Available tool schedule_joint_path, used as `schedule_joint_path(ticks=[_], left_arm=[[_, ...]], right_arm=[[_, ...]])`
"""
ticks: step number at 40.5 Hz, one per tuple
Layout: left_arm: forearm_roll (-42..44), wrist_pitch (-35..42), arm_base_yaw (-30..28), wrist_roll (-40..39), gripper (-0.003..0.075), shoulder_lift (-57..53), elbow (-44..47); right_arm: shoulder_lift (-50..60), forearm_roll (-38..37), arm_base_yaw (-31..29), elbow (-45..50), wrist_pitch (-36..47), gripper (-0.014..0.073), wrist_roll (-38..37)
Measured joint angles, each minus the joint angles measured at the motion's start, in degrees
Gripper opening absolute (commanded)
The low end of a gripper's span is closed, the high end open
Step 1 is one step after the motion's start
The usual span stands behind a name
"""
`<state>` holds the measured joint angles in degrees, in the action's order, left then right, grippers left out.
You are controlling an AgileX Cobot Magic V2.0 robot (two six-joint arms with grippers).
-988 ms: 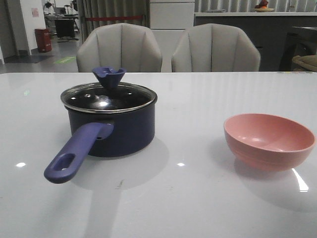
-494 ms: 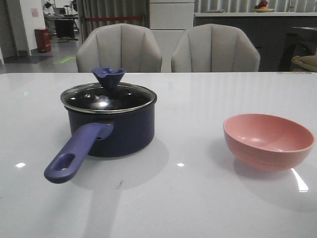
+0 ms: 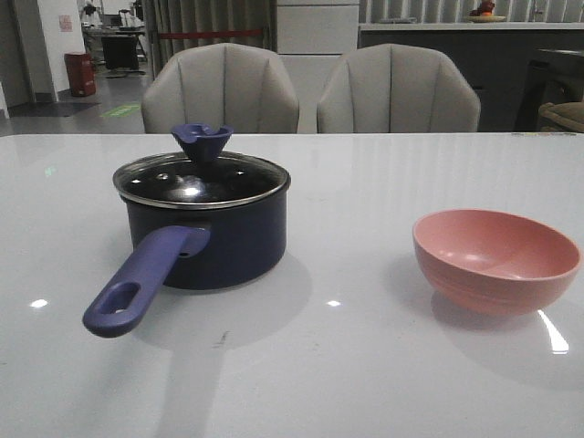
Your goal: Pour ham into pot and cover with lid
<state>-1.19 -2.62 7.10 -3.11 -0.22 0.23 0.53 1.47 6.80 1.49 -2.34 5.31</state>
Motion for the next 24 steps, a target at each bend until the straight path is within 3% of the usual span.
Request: schedule_joint_path(ticks=[24], left_arm=[[0.00,0.08,0.00,0.00,0.0132,0.00,0.00]], right_arm=[[0.02,0.06,0.36,0.00,0.27,0.0155,0.00]])
